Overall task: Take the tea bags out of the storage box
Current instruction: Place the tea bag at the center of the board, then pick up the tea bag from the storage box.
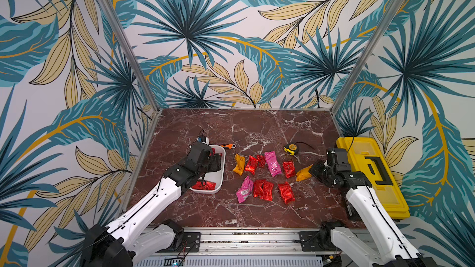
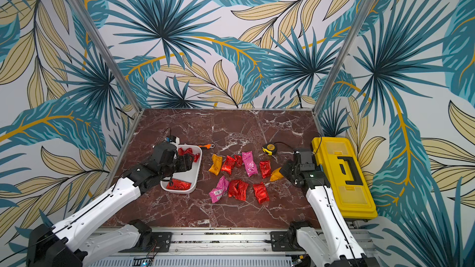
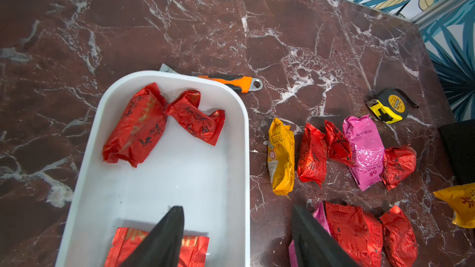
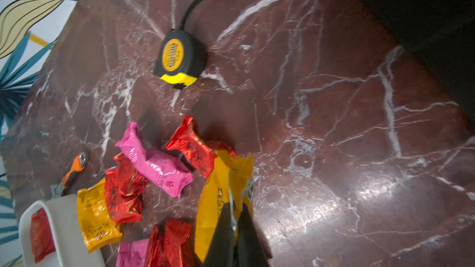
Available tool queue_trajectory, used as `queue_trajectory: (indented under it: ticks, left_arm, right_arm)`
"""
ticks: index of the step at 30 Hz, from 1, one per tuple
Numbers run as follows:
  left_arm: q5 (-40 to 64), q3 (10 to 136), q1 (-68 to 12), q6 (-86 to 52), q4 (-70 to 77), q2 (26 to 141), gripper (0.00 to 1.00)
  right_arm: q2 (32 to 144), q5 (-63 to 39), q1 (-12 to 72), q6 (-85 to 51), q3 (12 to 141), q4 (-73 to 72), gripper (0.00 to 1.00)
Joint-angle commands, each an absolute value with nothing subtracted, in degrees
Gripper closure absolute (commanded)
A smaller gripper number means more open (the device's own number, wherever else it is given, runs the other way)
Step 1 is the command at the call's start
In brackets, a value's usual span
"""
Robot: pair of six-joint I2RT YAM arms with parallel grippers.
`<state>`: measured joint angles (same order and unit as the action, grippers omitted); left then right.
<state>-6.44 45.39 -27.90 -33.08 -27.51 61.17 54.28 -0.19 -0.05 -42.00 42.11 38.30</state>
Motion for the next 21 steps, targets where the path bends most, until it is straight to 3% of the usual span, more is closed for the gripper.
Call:
queue_trajectory:
  ticks: [1,5,9,13,15,21]
  left_arm:
    - [-5.2,43.0,-26.1,-34.9,-25.4,60.7,0.29]
    - [-3.9,41.9,-24.0,-35.4,-24.4,61.7,0.29]
    - [-3.7,41.4,-22.3,-35.8,-23.6,63.6,0.29]
    - [-3.7,40.9,-20.9,-37.3,-21.0,67.0,0.28]
    - [-1.6,40.9,-20.6,-38.7,-19.7,69.1,0.28]
    - [-0.4,42.1,-20.2,-45.7,-12.5,76.8,0.25]
  right_arm:
    - [57.0,-1.3,-2.6,-43.1,40.8,31.8,1.0]
    - [62.8,-2.2,-4.3,-43.4,40.6,25.7,1.0]
    - [66.7,-4.0,-5.8,-42.1,39.2,22.2,0.85]
    - [65.5,-3.7,-6.7,-41.0,37.9,22.7,0.58]
    - [63.2,-2.5,-6.7,-40.3,37.9,24.6,0.49]
    - [57.0,-3.8,-6.5,-35.3,39.7,31.2,0.4]
